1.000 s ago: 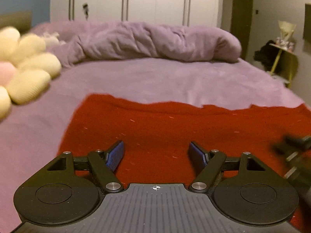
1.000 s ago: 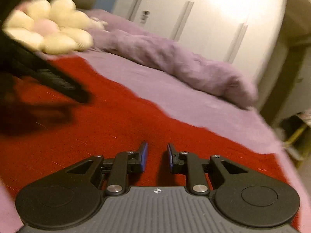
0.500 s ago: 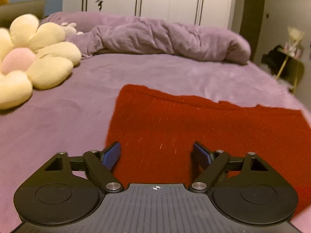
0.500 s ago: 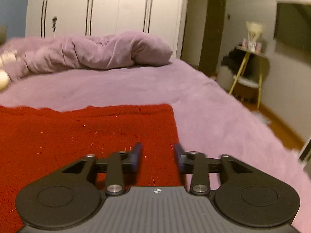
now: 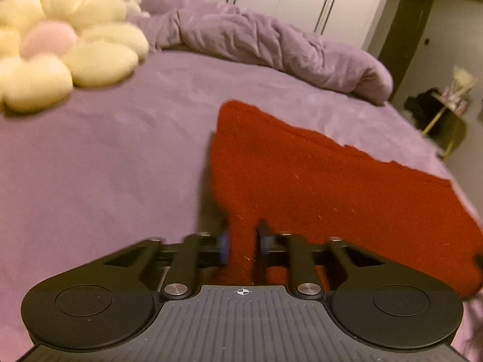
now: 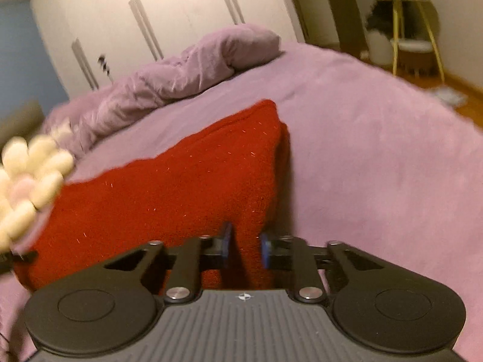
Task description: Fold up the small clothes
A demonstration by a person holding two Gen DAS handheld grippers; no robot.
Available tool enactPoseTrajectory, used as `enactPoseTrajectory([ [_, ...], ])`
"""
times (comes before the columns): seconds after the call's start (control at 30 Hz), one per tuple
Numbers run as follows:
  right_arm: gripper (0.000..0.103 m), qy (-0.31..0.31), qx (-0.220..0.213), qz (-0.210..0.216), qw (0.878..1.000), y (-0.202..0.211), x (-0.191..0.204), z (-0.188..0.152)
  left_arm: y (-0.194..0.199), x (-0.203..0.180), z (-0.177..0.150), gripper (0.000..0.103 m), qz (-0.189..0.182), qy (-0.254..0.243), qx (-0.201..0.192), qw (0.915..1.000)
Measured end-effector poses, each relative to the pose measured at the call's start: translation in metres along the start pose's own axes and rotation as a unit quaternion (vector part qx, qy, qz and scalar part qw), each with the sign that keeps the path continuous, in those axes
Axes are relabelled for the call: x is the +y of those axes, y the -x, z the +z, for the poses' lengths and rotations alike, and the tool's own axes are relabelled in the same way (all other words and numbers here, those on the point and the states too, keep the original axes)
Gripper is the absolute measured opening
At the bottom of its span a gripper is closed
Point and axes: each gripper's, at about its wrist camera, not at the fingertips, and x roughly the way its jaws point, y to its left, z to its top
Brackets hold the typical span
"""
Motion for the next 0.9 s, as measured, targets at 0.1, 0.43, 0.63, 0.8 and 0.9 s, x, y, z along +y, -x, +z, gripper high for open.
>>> enactPoseTrajectory([
  [0.1,0.009,0.02,-0.031,-0.051,0.998,0.012,0.008,0.005,-0.006,-0.001,0.002,0.017,0.039,0.006,0.003,0.9992],
  [0.43,0.021,0.085,-0.036,-0.152,0.984,0.019,0.026,-0.009,0.007,0.004,-0.001,0.059,0.069,-0.015,0.02,0.9973],
  [0.63,0.021,0.148,-0.057,-0.085,0.984,0.027,0.083,-0.014,0.015,-0.011,-0.004,0.066,0.047,-0.02,0.017,0.9985],
  [0.8,0.021,0.185,-0.043,-0.046,0.981,0.015,0.117,-0.025,0.009,-0.019,-0.005,0.065,0.048,-0.036,0.024,0.9979],
  [0.9,0.021,0.207,-0.028,-0.04,0.977,0.001,0.124,-0.034,0.005,-0.02,-0.005,0.065,0.052,-0.04,0.028,0.9975],
])
